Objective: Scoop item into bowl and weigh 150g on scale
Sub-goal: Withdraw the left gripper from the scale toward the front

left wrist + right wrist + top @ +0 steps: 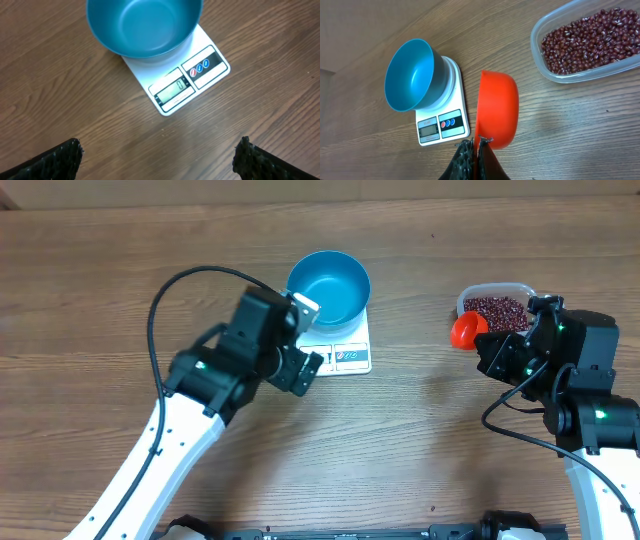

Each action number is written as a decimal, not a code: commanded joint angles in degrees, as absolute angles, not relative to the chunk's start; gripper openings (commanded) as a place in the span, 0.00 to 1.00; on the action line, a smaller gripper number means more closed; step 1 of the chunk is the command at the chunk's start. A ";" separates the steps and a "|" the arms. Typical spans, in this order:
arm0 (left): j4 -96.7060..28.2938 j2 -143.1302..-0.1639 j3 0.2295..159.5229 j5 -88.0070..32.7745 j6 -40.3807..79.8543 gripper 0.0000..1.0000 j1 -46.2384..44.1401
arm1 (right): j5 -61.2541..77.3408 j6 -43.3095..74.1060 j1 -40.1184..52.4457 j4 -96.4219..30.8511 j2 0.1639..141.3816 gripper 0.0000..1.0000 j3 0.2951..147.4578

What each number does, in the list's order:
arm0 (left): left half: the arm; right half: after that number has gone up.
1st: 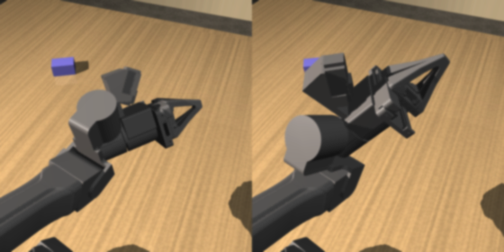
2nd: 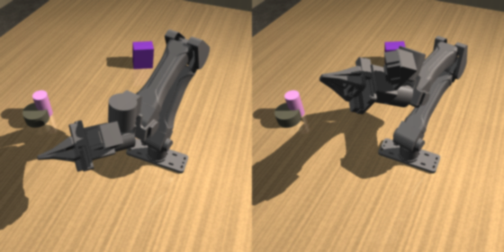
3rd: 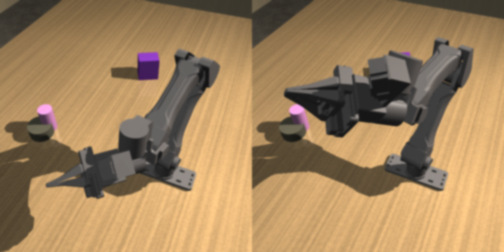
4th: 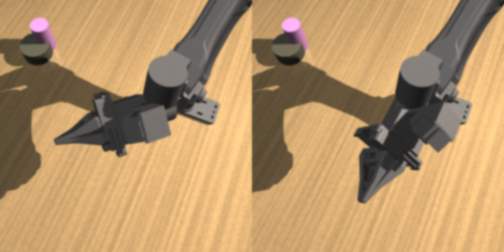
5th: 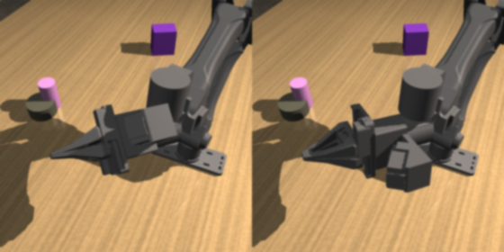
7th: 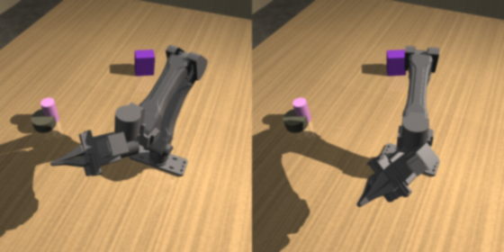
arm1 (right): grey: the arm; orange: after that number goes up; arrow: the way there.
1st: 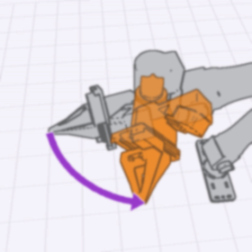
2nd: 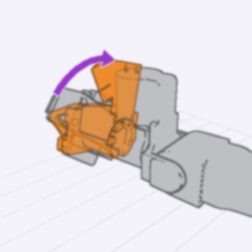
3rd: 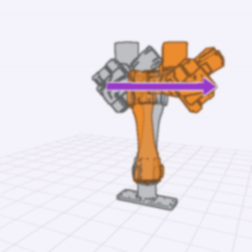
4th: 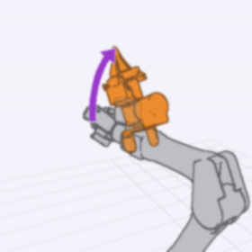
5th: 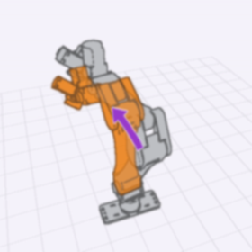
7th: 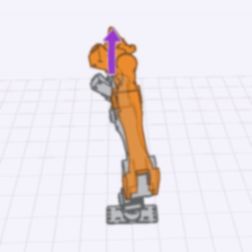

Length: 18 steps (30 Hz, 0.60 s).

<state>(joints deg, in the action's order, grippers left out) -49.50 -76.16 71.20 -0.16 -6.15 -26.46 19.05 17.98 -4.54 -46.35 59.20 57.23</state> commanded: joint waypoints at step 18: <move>-47.99 -76.40 66.70 -9.47 -6.20 1.00 -20.69 | 18.44 17.50 -4.95 -45.98 59.07 0.04 58.24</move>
<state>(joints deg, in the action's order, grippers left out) -48.23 -76.16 69.21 -8.84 -8.88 -20.58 19.05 17.93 -4.54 -46.22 59.22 57.23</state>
